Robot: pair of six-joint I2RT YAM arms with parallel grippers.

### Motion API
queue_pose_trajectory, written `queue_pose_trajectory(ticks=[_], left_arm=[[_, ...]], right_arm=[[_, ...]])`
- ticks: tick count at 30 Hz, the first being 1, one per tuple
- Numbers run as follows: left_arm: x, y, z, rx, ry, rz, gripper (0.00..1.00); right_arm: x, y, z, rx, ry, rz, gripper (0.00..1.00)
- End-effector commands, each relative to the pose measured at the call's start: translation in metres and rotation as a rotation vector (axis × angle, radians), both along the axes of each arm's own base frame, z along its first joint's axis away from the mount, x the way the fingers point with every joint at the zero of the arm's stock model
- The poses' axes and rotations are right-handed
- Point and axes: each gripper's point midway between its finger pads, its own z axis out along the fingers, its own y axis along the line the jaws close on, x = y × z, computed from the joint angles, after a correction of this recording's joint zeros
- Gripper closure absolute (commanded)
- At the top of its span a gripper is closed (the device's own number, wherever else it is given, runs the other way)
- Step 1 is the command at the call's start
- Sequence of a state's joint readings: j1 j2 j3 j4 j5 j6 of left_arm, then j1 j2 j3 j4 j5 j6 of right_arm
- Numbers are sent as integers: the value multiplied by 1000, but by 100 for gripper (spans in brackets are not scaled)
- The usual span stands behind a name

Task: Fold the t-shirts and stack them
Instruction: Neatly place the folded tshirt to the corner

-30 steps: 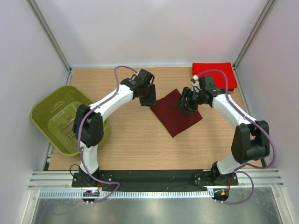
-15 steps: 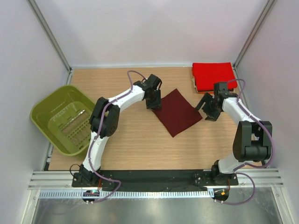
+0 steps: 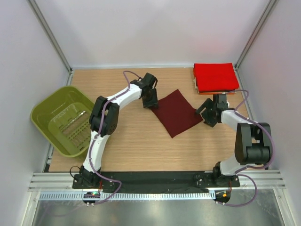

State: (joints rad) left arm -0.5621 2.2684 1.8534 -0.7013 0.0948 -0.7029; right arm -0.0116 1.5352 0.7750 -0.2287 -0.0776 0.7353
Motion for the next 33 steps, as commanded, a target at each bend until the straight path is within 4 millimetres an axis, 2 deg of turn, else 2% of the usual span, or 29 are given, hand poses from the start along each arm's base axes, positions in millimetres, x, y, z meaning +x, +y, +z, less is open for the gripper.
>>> queue_pose_trajectory(ticks=[1,5,6,15,20,24,26,28,30,33], left_arm=[[11,-5,10,-26,-24,7,56],[11,-7,12,-32,-23,11,56],[12,-7,12,-33,-24,11,56],[11,-5,10,-20,-13,15,56],[11,-4,10,-10,-10,15,56],[4,9,1,55,34,36,56],[-3,13,-5,64,59,48,56],[-14,17,-12,78,89,58,57],[-17,22,-9,86,88,77,57],[-23,29,-12,106,90,87,57]], right_arm=[[-1,4,-16,4,-36,6,18],[-5,0,-19,-20,-47,-2,18],[-9,8,-21,-23,-40,22,18],[-23,10,-34,-46,-12,40,20],[-41,8,-43,-51,37,36,20],[-46,18,-37,18,15,10,20],[-51,16,-38,24,38,-21,20],[-62,14,-35,30,79,-72,20],[-72,17,-33,14,110,-81,20],[-67,18,-20,-40,74,-87,19]])
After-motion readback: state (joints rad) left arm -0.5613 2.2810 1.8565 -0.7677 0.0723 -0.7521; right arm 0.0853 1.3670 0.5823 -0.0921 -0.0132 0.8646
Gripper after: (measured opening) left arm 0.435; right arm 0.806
